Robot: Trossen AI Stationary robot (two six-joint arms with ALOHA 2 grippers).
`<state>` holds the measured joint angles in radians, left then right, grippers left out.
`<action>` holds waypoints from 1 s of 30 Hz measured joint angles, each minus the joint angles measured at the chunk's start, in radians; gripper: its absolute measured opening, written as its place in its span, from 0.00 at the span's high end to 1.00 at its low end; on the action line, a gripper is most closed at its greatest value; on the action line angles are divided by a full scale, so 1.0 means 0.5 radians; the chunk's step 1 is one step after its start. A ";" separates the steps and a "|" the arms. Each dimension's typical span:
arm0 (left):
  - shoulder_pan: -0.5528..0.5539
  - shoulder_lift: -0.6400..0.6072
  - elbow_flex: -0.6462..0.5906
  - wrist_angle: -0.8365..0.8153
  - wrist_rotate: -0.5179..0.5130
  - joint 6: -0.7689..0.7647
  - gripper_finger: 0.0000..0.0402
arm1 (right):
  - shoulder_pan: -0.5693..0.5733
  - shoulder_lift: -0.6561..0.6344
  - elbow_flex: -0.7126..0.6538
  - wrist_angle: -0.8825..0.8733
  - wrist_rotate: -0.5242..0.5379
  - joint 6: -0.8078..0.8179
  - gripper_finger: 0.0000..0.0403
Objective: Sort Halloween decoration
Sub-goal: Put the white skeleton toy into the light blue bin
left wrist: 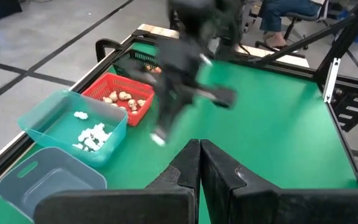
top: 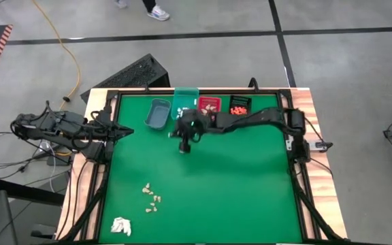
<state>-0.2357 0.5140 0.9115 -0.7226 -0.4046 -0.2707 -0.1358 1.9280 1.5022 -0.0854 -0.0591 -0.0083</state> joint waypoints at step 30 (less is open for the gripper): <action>0.000 -0.001 0.000 0.046 -0.052 0.024 1.00 | -0.586 -0.015 -0.004 -0.178 0.333 0.191 0.91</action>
<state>-0.2356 0.5137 0.9115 -0.6998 -0.4305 -0.2584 -0.4290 1.9205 1.5002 -0.1745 0.1075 0.0872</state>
